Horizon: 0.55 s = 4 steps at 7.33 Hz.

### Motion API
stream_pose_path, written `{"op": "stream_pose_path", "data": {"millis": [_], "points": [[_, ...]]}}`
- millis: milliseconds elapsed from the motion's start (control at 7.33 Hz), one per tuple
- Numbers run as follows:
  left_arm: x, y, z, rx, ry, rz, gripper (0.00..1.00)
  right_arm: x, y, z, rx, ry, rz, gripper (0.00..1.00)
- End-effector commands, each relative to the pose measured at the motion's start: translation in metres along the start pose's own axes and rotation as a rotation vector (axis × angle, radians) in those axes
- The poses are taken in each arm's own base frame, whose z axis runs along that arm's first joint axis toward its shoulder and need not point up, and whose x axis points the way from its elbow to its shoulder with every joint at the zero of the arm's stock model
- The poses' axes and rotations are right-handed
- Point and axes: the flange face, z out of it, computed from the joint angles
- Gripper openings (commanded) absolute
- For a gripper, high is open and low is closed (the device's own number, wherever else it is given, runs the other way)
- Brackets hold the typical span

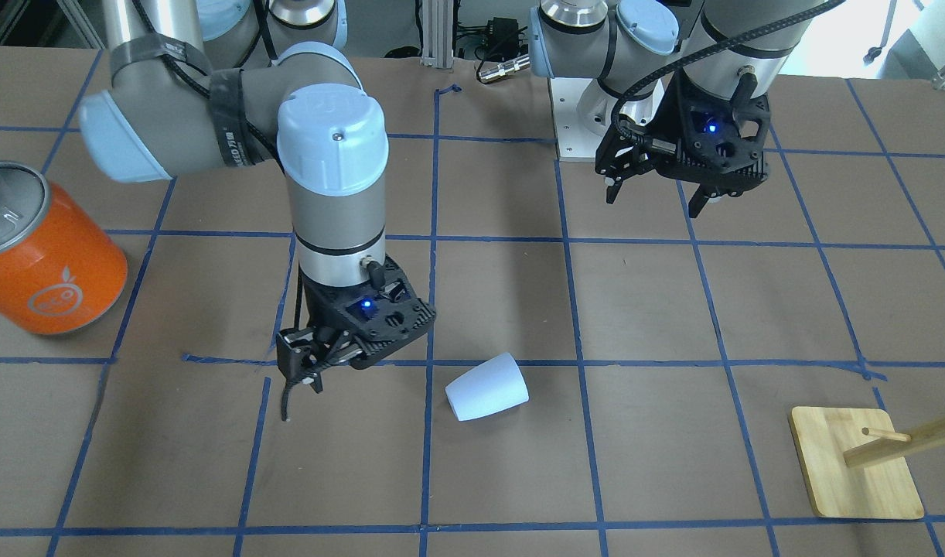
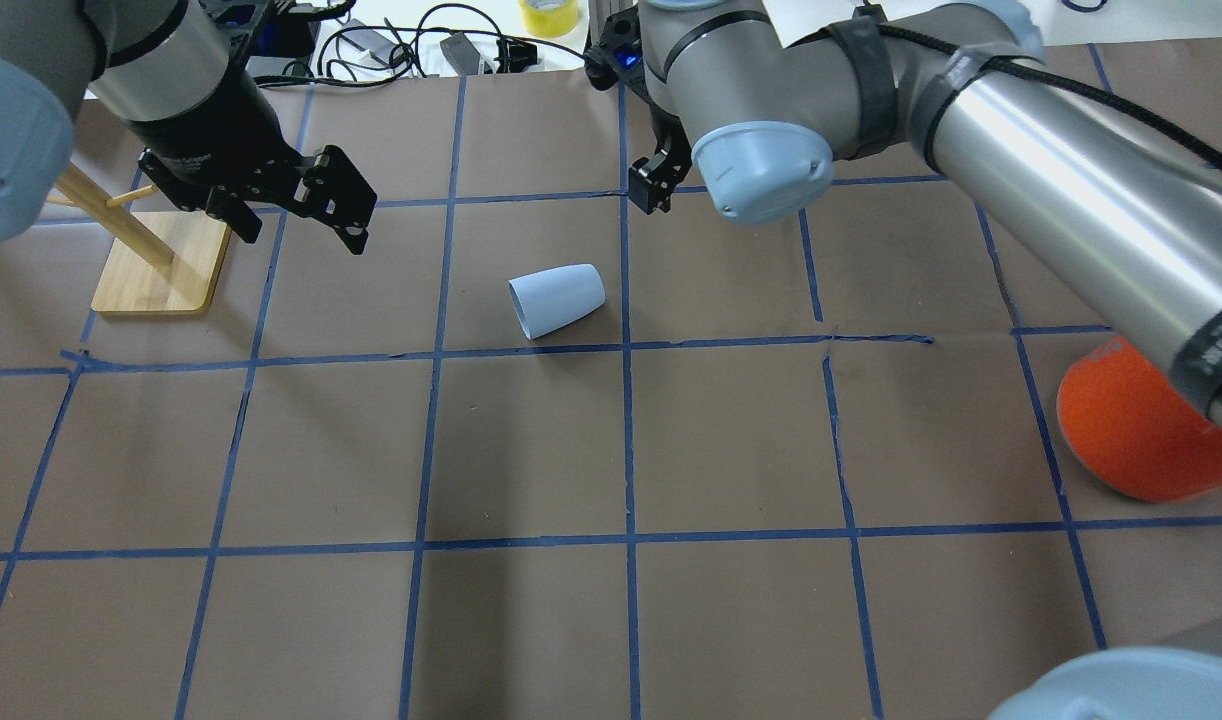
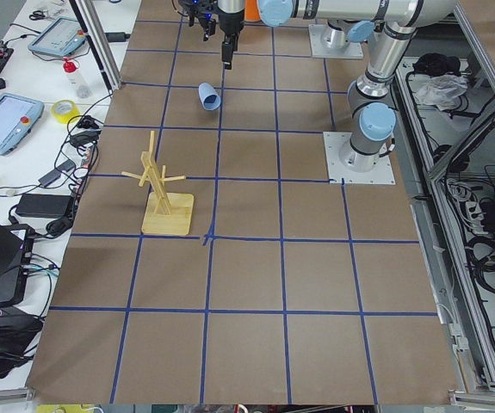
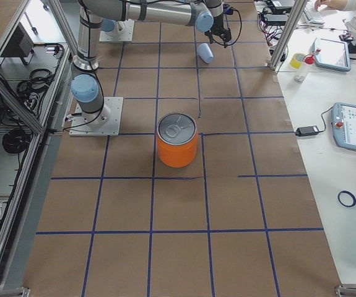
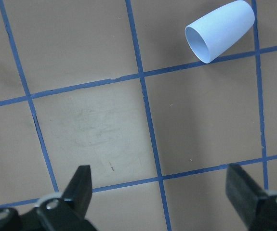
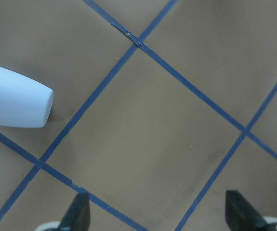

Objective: Flip cup
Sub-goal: 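Release the white cup on its side and raise the right gripper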

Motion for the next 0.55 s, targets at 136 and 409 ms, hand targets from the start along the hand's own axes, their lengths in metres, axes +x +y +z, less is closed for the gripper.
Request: {"op": "stream_pose_path", "data": {"millis": [136, 409], "points": [[0.000, -0.004, 0.006, -0.009, 0.006, -0.007, 1.00, 0.071, 0.068, -0.056, -0.155, -0.083, 0.506, 1.00], [-0.004, -0.031, 0.042, 0.000, 0.043, -0.013, 1.00, 0.128, 0.122, -0.095, -0.150, -0.073, 0.641, 1.00]]}}
